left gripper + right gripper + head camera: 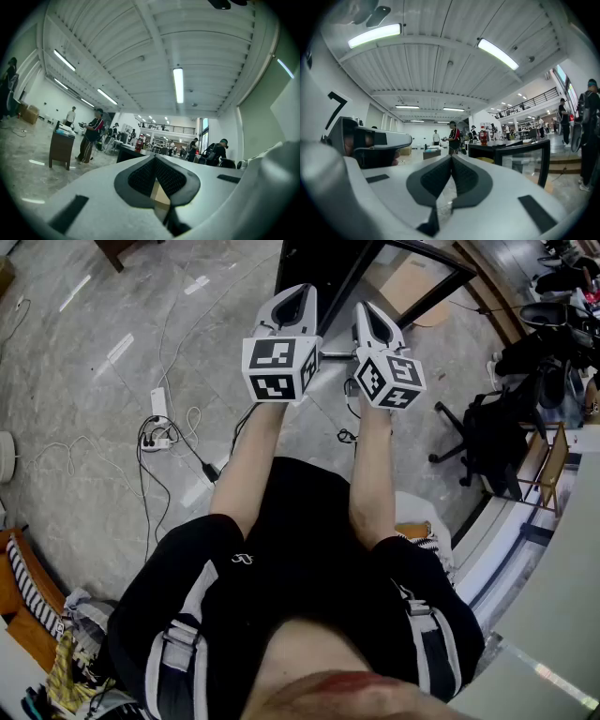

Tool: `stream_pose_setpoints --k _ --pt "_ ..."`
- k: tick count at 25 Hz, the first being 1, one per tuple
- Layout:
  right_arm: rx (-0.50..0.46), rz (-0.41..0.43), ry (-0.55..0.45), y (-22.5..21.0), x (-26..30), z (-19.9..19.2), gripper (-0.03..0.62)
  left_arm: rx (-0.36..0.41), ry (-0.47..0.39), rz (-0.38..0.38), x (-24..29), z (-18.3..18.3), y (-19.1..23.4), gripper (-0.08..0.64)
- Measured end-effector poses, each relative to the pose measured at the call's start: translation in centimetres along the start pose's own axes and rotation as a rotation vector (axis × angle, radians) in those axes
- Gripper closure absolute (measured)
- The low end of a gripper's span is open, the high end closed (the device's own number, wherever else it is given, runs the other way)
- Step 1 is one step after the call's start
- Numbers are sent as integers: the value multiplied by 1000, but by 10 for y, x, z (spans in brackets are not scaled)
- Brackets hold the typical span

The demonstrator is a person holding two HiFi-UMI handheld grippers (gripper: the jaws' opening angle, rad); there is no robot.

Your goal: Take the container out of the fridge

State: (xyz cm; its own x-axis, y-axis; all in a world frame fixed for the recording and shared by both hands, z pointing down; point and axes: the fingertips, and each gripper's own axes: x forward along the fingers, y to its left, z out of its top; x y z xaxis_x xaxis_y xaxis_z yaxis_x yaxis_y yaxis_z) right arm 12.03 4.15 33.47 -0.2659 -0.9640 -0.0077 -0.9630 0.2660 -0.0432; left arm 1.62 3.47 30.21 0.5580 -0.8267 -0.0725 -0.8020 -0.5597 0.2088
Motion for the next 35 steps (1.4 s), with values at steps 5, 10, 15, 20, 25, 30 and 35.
stream_pose_setpoints --k 5,10,15,20,25,30,35 --pt "22 -42 -15 1 0 -2 580 10 11 -11 -3 1 4 552" --pt "46 -56 -23 2 3 -4 580 4 15 -6 -5 -1 15 552" --pt "76 -73 -14 -10 11 -12 580 7 42 -10 4 -12 22 552" --pt "89 -54 -4 -12 33 -19 580 -23 48 34 19 -17 49 552" --pt "94 -48 10 -23 71 -26 580 -17 70 34 48 -27 65 552" --pt "104 -52 18 -40 116 -34 580 -34 96 54 86 -41 94 552" --pt "120 -60 27 -68 170 -39 580 -30 148 61 140 -57 120 552"
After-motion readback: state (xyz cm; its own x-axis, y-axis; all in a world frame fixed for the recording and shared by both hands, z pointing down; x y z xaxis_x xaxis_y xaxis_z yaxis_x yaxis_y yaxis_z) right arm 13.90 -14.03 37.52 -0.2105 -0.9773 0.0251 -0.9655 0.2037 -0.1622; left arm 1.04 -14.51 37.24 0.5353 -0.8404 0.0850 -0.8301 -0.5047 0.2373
